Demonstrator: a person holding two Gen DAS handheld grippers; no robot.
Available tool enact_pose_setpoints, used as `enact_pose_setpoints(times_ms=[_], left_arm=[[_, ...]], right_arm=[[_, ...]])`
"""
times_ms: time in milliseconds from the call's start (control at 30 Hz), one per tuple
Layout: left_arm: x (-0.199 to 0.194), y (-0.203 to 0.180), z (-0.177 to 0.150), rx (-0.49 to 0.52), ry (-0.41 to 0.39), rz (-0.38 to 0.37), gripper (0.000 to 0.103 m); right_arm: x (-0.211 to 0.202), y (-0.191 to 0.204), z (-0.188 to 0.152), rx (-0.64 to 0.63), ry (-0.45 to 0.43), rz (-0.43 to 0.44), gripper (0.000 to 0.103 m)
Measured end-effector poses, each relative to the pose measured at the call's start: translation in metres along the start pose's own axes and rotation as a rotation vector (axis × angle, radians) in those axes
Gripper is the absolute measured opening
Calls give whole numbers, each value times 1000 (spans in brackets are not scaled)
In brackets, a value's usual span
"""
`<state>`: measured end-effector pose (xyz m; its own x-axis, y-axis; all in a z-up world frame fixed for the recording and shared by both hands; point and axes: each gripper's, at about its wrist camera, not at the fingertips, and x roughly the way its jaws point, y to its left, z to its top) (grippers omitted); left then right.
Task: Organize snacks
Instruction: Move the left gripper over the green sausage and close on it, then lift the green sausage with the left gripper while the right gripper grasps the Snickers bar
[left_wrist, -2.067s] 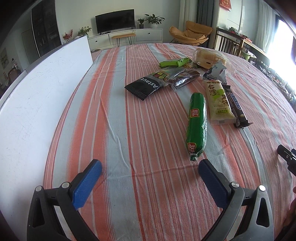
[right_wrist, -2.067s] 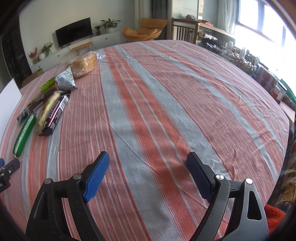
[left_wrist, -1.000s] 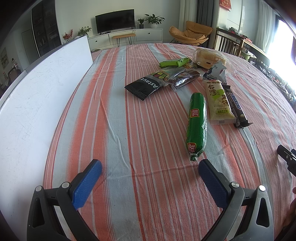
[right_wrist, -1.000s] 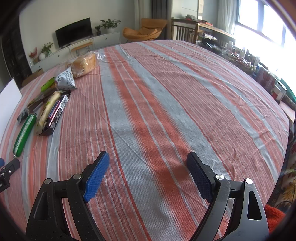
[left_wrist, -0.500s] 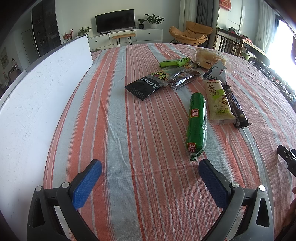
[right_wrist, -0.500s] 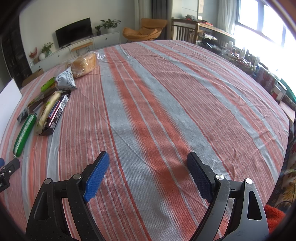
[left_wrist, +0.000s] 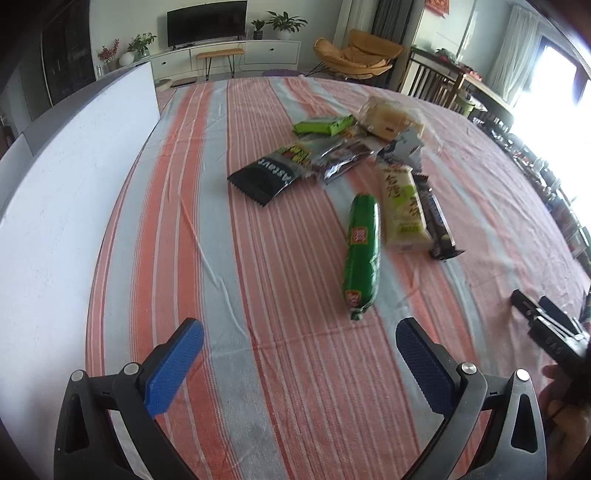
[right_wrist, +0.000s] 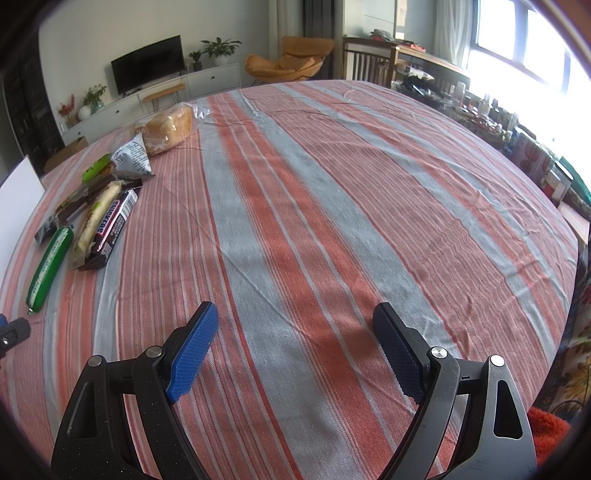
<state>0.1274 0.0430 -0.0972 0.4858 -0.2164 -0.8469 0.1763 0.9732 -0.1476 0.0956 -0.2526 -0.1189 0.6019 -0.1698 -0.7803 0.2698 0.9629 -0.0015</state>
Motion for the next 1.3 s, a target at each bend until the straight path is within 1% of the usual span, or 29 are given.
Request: enact_pose_setpoints(times_ms=[67,100,200,233,267,300,367,400,433,467,500,533,633,733,767,800,833,867,900,933,967,1000,1033,1067,1100,1133,1200,1233,1300], left_arm=[[-4,-8,8,45,1,-31,103],[-4,-15,12,78,5,-33,103],[5,-37,24,180,26,4,101],[11,-44,28,207,31,16,95],[17,-49,31,227,38,25,87],[24,-52,35,239,49,32,82],[38,-57,41,240,75,44,66],[44,-57,44,231,88,44,62],[49,-57,46,222,97,43,52],[53,-57,47,209,97,38,36],[57,-56,46,201,107,33,27],[54,-55,48,193,92,23,23],[45,-52,45,168,85,28,23],[26,-39,34,103,64,3,23],[19,-33,28,81,57,-10,23],[13,-28,23,65,50,-19,23],[6,-23,18,56,45,-22,23],[0,-19,13,51,41,-19,23],[-6,-16,10,45,36,-19,23],[-13,-13,6,37,29,-23,23],[-21,-10,3,27,18,-30,23],[-28,-7,1,18,9,-32,23],[-36,-3,0,8,-5,-35,23],[-44,3,0,-4,-19,-38,23],[-50,5,-1,-13,-30,-41,23],[-56,6,-2,-19,-43,-45,23],[-68,9,-4,-23,-67,-41,23],[-72,11,-4,-20,-78,-36,23],[-79,15,-5,-20,-93,-28,23]], right_arm=[[0,0,0,0,0,0,88],[0,0,0,0,0,1,88],[0,0,0,0,0,1,88],[0,0,0,0,0,1,88],[0,0,0,0,0,1,88],[0,0,0,0,0,1,88],[0,0,0,0,0,1,88],[0,0,0,0,0,0,88],[0,0,0,0,0,0,88],[0,0,0,0,0,1,88],[0,0,0,0,0,0,88],[0,0,0,1,0,0,88],[0,0,0,1,0,2,88],[-1,-2,1,7,8,29,88],[-3,-4,4,29,15,66,87],[-4,-6,8,72,19,129,86],[-3,-6,13,111,26,210,85],[-1,-2,22,133,38,287,85],[3,7,32,137,54,341,85],[8,17,42,134,67,376,81],[12,28,53,125,73,404,69],[19,39,63,115,87,424,61],[28,51,72,108,115,440,46],[38,63,79,104,155,450,40],[47,72,84,107,187,454,40],[51,80,87,113,197,464,40],[53,92,91,114,191,486,40],[54,99,90,96,198,479,40],[63,113,87,48,241,412,40]])
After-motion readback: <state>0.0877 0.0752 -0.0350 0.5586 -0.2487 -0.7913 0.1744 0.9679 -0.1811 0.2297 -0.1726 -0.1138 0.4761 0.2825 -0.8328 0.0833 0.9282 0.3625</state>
